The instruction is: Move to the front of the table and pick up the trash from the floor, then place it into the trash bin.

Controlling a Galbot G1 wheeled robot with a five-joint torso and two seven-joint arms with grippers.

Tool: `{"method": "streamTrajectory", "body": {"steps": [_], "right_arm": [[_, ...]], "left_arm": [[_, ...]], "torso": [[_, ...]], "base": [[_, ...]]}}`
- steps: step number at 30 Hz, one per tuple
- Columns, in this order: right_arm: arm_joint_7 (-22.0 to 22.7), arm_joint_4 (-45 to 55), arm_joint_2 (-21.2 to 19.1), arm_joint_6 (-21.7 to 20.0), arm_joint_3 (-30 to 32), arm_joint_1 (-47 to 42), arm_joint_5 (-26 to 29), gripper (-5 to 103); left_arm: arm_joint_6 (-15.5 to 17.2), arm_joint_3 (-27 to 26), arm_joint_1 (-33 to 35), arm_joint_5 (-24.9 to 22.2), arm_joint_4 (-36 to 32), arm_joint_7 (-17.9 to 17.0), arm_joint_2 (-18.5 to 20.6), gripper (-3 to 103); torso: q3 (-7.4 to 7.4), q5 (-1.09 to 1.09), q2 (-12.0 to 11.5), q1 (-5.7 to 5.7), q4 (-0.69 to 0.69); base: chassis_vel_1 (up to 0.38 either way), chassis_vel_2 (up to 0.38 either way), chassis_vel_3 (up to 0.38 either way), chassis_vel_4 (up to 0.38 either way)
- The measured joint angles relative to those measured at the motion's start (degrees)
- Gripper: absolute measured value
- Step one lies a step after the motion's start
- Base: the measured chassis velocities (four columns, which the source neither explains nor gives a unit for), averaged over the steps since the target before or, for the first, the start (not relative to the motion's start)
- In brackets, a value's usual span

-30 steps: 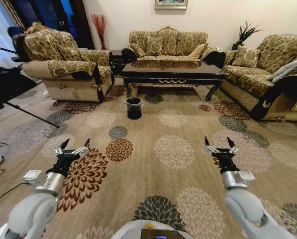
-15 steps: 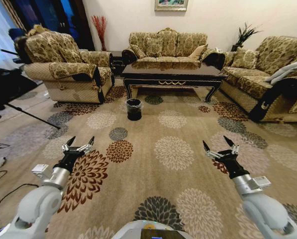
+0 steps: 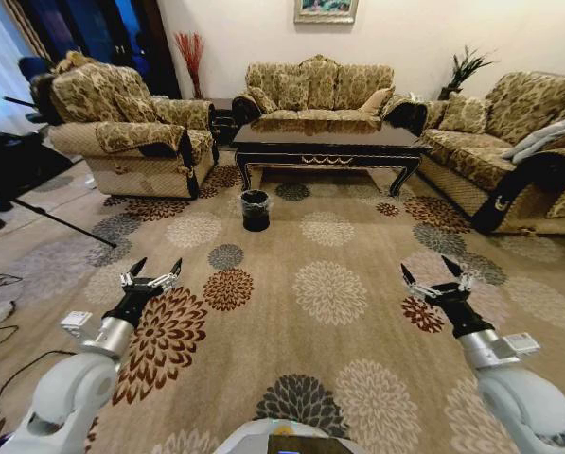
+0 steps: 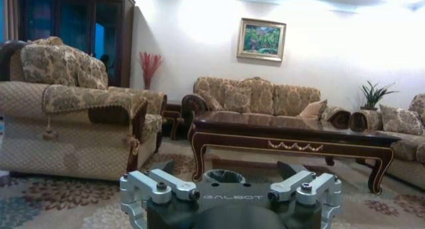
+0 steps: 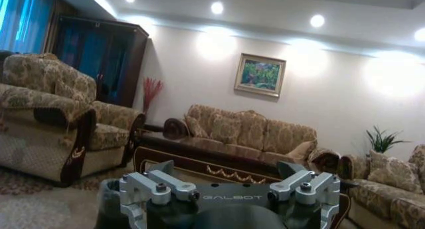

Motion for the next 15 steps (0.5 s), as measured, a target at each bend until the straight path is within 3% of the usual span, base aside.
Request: {"method": "streamTrajectory", "body": {"steps": [15], "right_arm": [[0.38, -1.51, -0.74, 0.19, 0.26, 1.96, 1.25, 100]], "left_arm": [[-0.19, -4.48, 1.20, -1.83, -0.33, 0.34, -1.43, 100]], "torso": [[2.30, 0.00, 3.53, 1.23, 0.00]], "base": [[0.000, 0.000, 0.000, 0.000]]}}
